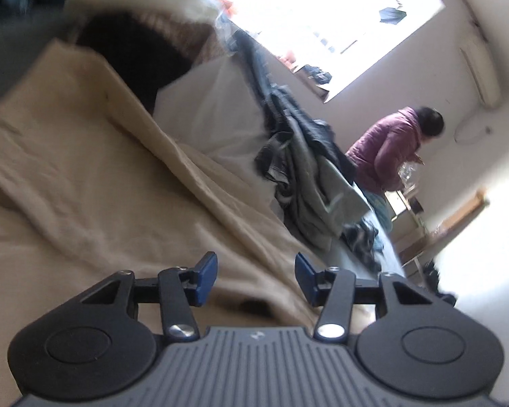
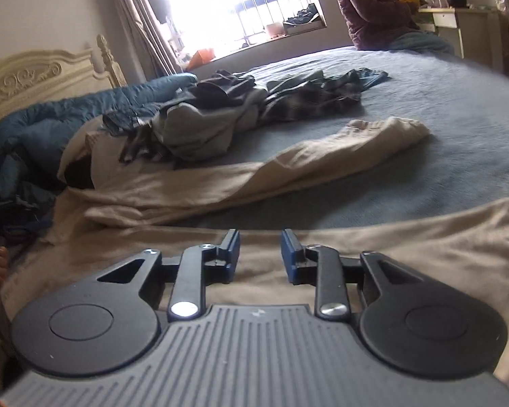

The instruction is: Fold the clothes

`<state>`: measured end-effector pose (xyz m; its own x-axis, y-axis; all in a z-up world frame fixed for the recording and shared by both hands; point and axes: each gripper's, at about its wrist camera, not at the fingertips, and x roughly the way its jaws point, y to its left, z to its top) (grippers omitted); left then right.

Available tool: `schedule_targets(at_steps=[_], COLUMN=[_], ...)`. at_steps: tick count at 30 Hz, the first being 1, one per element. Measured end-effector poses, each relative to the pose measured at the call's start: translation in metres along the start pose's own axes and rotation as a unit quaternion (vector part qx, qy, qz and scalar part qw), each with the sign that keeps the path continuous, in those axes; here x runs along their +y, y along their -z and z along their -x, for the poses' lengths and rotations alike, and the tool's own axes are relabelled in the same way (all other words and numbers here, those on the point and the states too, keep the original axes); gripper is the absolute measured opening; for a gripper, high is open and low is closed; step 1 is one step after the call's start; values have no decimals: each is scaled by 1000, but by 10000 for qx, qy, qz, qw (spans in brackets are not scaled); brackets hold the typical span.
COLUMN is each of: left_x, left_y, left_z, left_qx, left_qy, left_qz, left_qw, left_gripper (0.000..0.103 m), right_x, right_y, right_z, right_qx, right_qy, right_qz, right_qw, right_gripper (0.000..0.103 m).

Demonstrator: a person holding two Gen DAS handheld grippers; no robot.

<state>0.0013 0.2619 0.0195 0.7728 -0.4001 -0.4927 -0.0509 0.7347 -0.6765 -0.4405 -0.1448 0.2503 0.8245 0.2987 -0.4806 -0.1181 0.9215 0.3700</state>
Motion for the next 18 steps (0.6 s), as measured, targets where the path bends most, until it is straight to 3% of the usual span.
schedule_targets(at_steps=[6, 10, 12, 14, 18], left_x=[15, 20, 21, 19, 14], left_y=[-22, -26, -28, -29, -34], left_z=[-68, -93, -101, -104, -108], left_qx=[368, 467, 449, 341, 158], left_qy=[-284, -286, -241, -104, 235], left_qz=[516, 548, 641, 684, 707], left_qw=[9976, 9970, 9966, 9970, 9971], left_gripper=[50, 48, 44, 32, 30], right_x=[-17, -34, -40, -44, -52], right_y=[-35, -50, -53, -54, -55], right_z=[-52, -78, -88, -95, -102], right_qx=[3, 36, 62, 77, 9], right_qy=[-351, -484, -514, -489, -367], right_qz=[-666, -1116, -1250, -1284, -1342], right_qw=[9972, 9926, 9908, 9905, 9903], right_gripper=[30, 31, 31, 31, 31])
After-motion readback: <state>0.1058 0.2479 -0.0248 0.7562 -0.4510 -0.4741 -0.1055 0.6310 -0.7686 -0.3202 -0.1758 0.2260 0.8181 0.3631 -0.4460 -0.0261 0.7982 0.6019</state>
